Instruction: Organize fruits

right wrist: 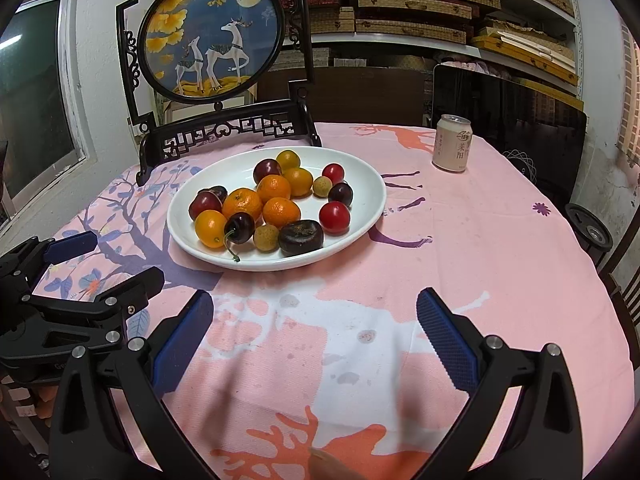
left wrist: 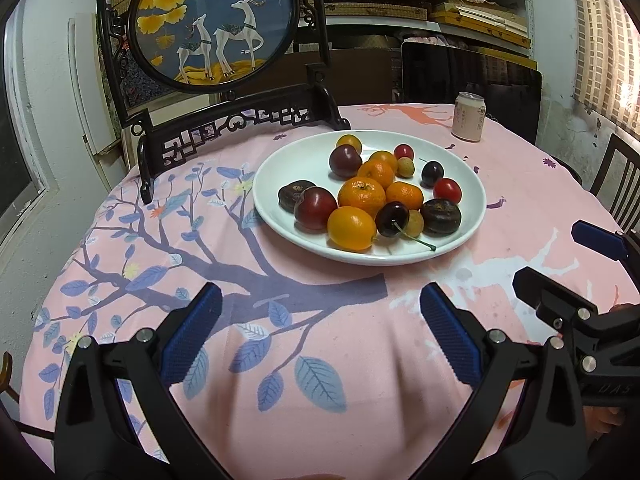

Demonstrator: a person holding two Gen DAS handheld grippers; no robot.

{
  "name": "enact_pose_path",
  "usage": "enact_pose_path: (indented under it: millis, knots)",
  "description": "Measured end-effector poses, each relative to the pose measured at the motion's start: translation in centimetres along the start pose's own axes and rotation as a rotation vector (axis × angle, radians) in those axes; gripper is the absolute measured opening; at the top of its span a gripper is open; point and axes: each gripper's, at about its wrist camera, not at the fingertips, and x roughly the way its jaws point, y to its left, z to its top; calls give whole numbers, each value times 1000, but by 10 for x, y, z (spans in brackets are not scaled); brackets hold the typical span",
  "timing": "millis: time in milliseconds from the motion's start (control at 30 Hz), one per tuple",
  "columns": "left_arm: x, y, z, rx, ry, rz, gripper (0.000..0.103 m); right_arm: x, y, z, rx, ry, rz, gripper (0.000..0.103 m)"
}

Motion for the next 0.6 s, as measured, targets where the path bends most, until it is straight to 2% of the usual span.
enact_pose_path:
  millis: [600]
  knots:
    - [-1,-3,-3,13,-12,18,101,0,0,0,2,-1,1,102]
